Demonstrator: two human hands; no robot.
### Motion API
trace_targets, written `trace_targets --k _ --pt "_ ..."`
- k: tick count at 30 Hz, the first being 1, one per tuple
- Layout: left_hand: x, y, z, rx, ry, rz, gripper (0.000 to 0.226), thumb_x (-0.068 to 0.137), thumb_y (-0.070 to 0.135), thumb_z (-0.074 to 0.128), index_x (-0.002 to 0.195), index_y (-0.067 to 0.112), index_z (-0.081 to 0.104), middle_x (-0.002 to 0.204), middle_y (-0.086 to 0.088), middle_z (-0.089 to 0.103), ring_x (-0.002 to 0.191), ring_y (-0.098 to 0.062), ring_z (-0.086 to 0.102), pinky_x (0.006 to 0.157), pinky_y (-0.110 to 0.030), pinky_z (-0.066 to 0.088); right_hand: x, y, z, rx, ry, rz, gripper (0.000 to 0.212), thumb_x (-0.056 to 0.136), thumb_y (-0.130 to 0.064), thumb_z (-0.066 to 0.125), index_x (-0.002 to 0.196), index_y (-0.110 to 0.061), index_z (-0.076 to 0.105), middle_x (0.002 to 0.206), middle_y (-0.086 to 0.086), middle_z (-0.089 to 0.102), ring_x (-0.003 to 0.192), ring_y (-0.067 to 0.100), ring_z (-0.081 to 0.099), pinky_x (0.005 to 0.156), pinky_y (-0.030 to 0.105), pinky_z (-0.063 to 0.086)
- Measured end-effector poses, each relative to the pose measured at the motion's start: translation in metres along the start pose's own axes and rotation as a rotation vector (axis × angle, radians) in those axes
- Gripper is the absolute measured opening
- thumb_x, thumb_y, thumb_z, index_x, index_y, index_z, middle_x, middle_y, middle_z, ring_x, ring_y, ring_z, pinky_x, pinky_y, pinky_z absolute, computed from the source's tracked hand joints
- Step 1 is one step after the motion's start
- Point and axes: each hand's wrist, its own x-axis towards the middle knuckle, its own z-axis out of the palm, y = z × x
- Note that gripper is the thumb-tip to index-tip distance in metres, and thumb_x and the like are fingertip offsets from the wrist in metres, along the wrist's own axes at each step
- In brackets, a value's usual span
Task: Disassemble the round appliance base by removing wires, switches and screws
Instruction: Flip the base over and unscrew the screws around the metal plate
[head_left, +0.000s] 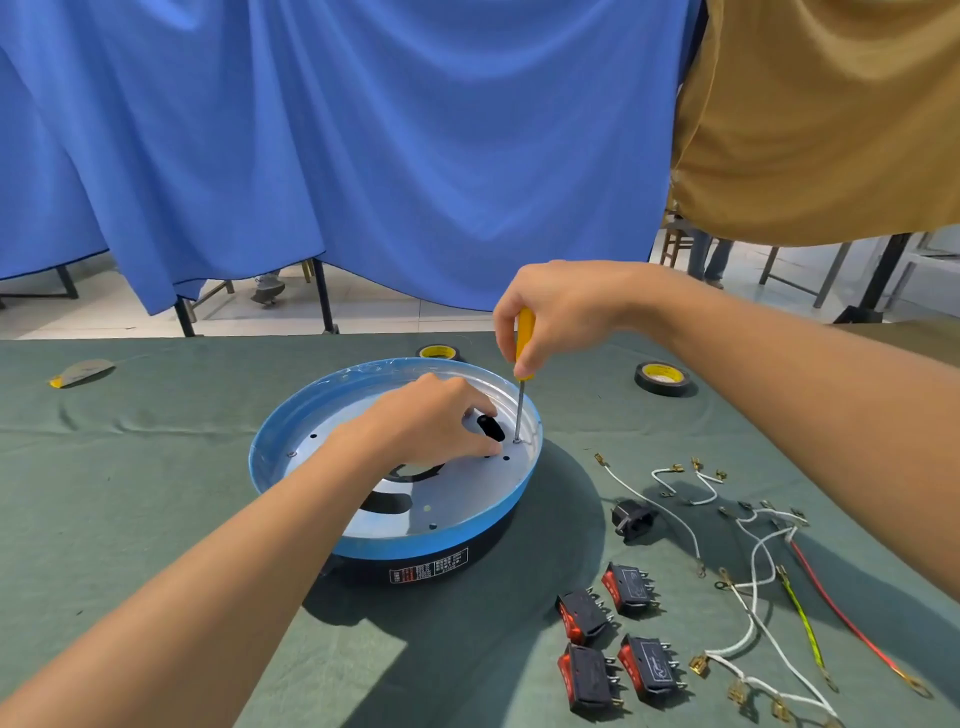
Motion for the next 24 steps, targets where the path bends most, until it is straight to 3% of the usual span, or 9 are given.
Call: trace_targets --k 3,5,7,11,13,17,21,24 --pt "-0.003 -0.001 0.008 -0.049 0.113 -0.029 0.029 0.090 0.041 0.059 0.116 0.031 0.067 0.110 0.005 0.067 0.095 -0.017 0.059 0.082 -0.039 0.053 0.003 0.001 0.001 -0.017 -0.029 0.079 0.034 0.081 -0.055 0.066 0.078 -0.021 0.067 0.076 -0.001 0.068 0.073 0.021 0.065 0.060 0.030 0.049" --pt "-0.005 -0.003 0.013 -0.068 0.175 -0.066 0.028 0.093 0.037 0.055 0.118 0.031 0.066 0.118 0.003 0.066 0.101 -0.019 0.060 0.084 -0.038 0.054 0.004 0.002 0.004 -0.061 0.000 0.152 0.057 0.086 -0.063 0.053 0.064 -0.011 0.060 0.058 0.002 0.061 0.059 0.025 0.056 0.056 0.030 0.043" --pt "-0.006 -0.005 0.016 -0.058 0.224 -0.106 0.029 0.095 0.036 0.053 0.121 0.031 0.064 0.124 0.001 0.064 0.108 -0.021 0.058 0.085 -0.036 0.053 0.005 0.001 0.006 -0.061 0.050 0.167 0.052 0.089 -0.053 0.056 0.060 -0.010 0.052 0.055 0.003 0.051 0.057 0.025 0.047 0.053 0.030 0.037" --pt "-0.008 -0.007 0.019 -0.060 0.247 -0.133 0.032 0.096 0.035 0.050 0.126 0.032 0.060 0.131 0.001 0.059 0.111 -0.020 0.057 0.084 -0.033 0.052 0.002 -0.003 0.003 0.059 0.022 0.145 0.023 0.080 -0.035 0.070 0.086 -0.013 0.069 0.073 0.001 0.067 0.066 0.021 0.061 0.055 0.026 0.048" --pt "-0.010 -0.007 0.021 -0.068 0.218 -0.121 0.035 0.095 0.034 0.050 0.129 0.031 0.058 0.133 0.002 0.057 0.115 -0.020 0.054 0.089 -0.036 0.051 0.004 -0.005 0.003 0.089 0.005 0.159 0.030 0.080 -0.036 0.069 0.090 -0.008 0.070 0.070 0.004 0.064 0.058 0.020 0.053 0.049 0.023 0.044" --pt "-0.014 -0.008 0.021 -0.061 0.162 -0.096 0.037 0.094 0.034 0.049 0.131 0.034 0.055 0.133 0.001 0.055 0.120 -0.022 0.049 0.096 -0.042 0.046 0.004 -0.006 0.006 0.023 0.106 0.216 0.050 0.086 -0.052 0.058 0.061 -0.009 0.061 0.050 0.001 0.060 0.052 0.022 0.054 0.048 0.023 0.039" --pt "-0.014 -0.007 0.021 -0.027 0.082 -0.069 0.039 0.097 0.037 0.044 0.135 0.038 0.050 0.138 -0.001 0.050 0.126 -0.022 0.043 0.102 -0.042 0.040 -0.001 -0.007 0.005 0.115 0.060 0.187 0.023 0.083 -0.029 0.065 0.085 -0.007 0.071 0.063 0.005 0.066 0.057 0.017 0.057 0.046 0.021 0.045" --pt "-0.014 -0.006 0.021 -0.023 0.073 -0.066 0.038 0.097 0.038 0.043 0.135 0.040 0.049 0.138 -0.001 0.050 0.125 -0.023 0.042 0.101 -0.043 0.041 -0.004 -0.007 0.003 0.181 0.003 0.189 0.029 0.084 -0.031 0.066 0.086 -0.001 0.068 0.065 0.006 0.060 0.054 0.016 0.051 0.043 0.022 0.045"
